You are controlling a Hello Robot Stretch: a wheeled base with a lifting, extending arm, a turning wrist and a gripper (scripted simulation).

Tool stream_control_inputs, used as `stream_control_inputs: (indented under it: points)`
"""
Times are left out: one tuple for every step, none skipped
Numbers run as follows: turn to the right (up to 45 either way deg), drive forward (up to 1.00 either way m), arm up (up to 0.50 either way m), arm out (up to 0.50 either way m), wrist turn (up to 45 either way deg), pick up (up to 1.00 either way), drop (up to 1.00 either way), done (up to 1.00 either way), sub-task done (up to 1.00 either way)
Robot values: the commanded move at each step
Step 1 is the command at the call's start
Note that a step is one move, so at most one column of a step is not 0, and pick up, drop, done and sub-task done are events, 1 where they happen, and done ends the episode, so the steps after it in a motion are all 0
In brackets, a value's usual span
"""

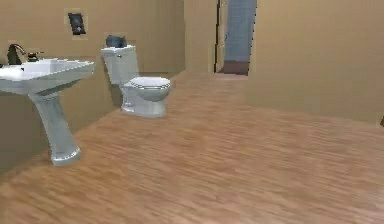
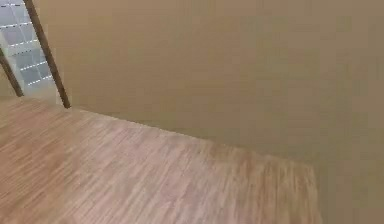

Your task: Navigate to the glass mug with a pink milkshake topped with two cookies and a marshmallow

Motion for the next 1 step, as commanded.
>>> stream_control_inputs:
  points:
    - [-45.0,0.00,0.00,0.00,0.0,0.00,0.00,0.00,0.00]
